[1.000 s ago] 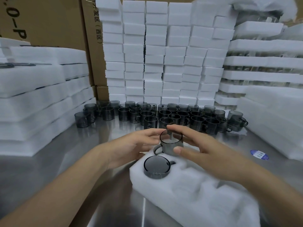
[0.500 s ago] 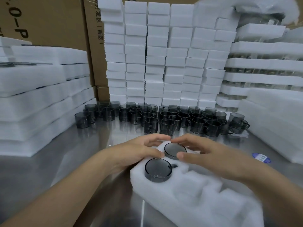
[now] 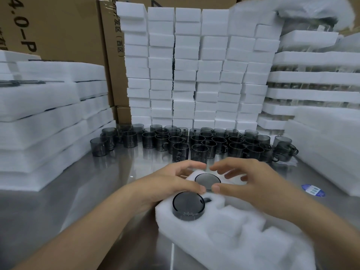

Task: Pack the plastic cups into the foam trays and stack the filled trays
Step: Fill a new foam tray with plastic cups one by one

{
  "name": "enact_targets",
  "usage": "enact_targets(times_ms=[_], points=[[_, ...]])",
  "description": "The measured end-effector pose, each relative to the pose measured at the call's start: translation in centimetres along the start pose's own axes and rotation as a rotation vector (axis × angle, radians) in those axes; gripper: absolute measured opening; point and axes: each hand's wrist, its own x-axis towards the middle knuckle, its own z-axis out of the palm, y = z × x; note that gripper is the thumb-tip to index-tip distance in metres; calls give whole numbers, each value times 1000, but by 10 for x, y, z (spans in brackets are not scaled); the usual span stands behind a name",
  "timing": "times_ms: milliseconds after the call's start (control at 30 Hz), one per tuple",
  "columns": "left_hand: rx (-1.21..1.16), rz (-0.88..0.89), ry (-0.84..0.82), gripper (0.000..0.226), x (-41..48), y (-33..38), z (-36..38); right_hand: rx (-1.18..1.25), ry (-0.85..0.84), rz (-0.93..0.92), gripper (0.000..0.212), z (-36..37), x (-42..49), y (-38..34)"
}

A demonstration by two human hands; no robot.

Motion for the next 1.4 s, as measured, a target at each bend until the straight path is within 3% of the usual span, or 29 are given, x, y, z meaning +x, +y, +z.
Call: enact_targets(times_ms=[167, 233, 433, 733, 900, 1100, 1300, 1400], points=[[21, -8, -17, 56, 0, -1, 1, 107, 3, 86, 46, 4, 2, 0], [53, 10, -32, 56, 1, -2, 2, 87, 14, 87, 39, 4, 2, 1], [84, 67, 33, 56, 9, -6, 0, -2, 35, 34, 46, -1, 1, 7], [110, 24, 405, 57, 10, -22, -46, -51, 129, 57, 18, -24, 1, 23], [182, 20, 364, 61, 13, -29, -53, -113, 121, 94, 13, -9, 3, 27], [212, 122, 405, 40, 27, -19, -45, -190, 94, 48, 17, -1, 4, 26], [126, -36, 312, 24, 53, -22, -47, -202, 95, 50, 29, 2, 5, 27], [108, -51, 314, 37, 51, -26, -49, -214, 68, 59, 28, 2, 5, 26]])
